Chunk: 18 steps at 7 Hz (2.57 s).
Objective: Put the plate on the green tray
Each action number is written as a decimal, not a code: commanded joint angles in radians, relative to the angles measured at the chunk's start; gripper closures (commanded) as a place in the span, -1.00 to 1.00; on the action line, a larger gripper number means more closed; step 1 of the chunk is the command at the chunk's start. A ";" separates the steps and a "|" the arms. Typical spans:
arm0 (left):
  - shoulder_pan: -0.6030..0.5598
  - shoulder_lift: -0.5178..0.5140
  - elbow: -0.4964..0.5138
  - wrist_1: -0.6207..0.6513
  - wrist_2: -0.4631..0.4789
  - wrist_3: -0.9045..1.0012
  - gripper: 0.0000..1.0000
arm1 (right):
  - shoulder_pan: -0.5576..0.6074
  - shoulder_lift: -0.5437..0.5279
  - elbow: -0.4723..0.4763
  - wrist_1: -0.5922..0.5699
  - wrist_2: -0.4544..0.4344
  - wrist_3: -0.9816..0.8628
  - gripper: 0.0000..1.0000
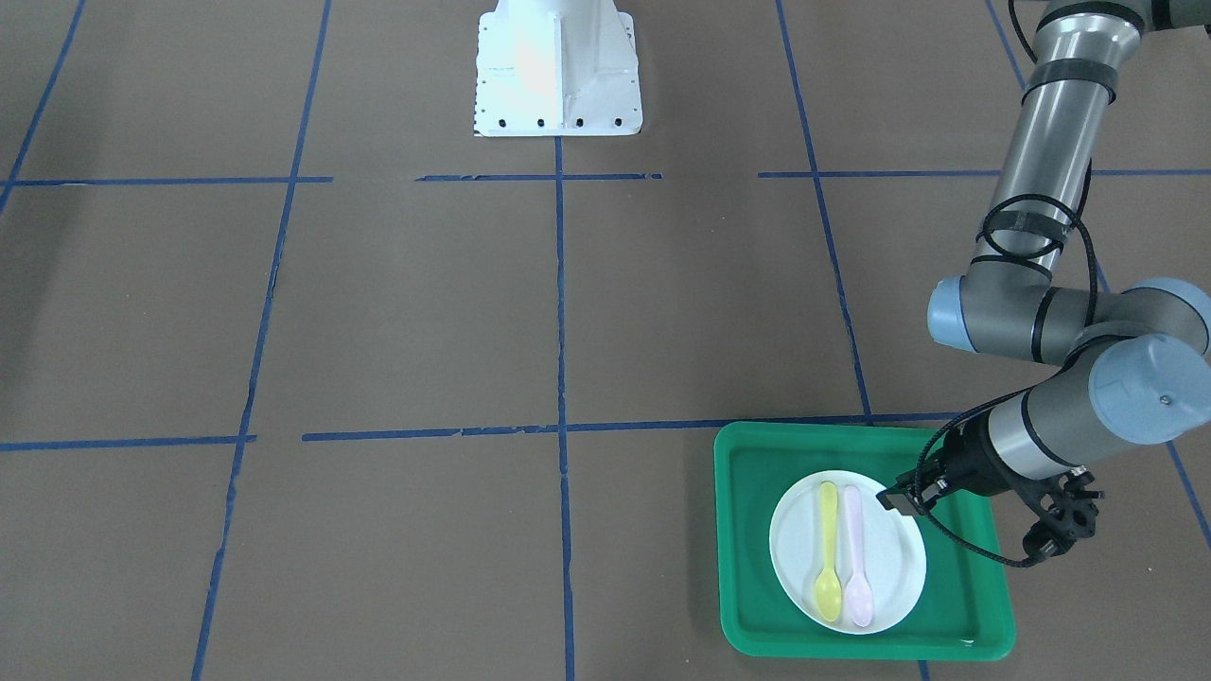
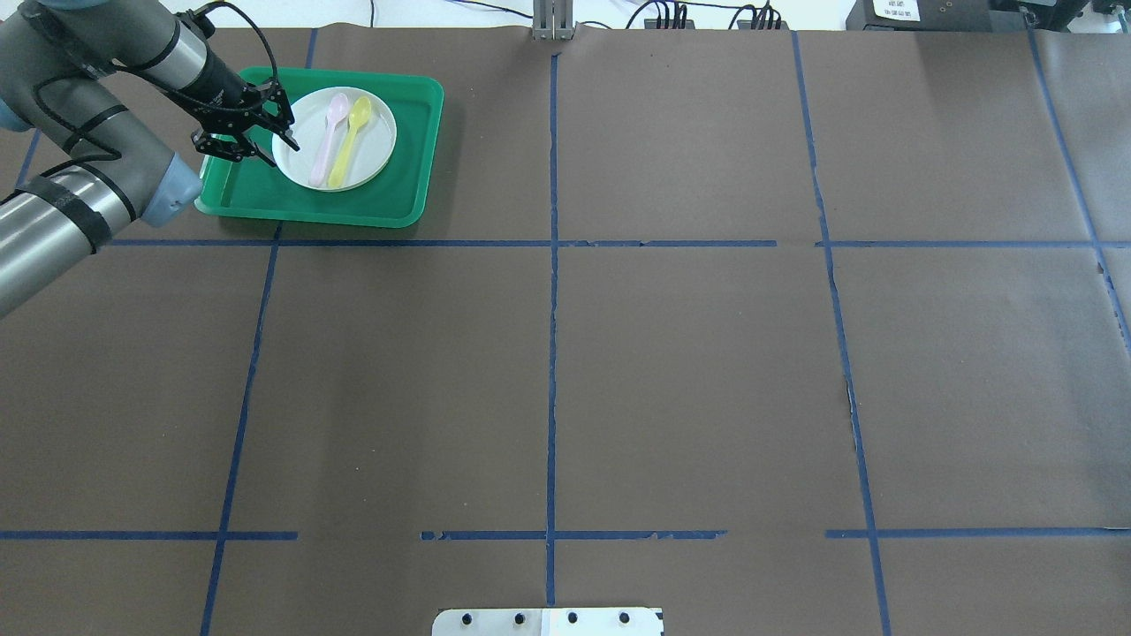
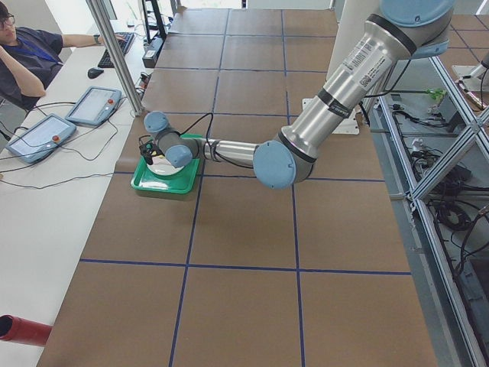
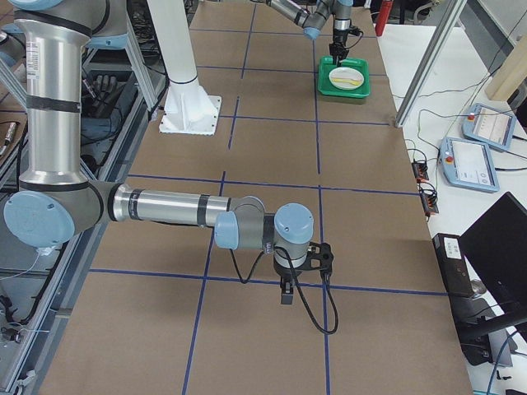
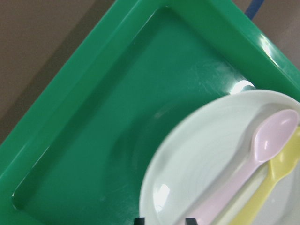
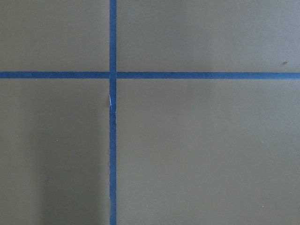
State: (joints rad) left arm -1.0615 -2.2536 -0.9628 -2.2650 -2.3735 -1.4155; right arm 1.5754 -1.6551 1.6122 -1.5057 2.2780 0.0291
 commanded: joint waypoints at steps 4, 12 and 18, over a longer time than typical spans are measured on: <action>-0.197 0.253 -0.360 0.277 -0.085 0.660 -1.00 | 0.000 0.000 0.000 -0.001 0.000 0.000 -1.00; -0.546 0.689 -0.695 0.722 0.135 1.584 -1.00 | 0.000 0.001 0.000 0.001 0.000 0.000 -1.00; -0.543 0.686 -0.695 0.717 0.134 1.578 -1.00 | 0.000 0.001 0.000 -0.001 0.000 0.000 -1.00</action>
State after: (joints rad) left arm -1.6057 -1.5662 -1.6554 -1.5466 -2.2407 0.1619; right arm 1.5754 -1.6544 1.6122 -1.5057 2.2780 0.0291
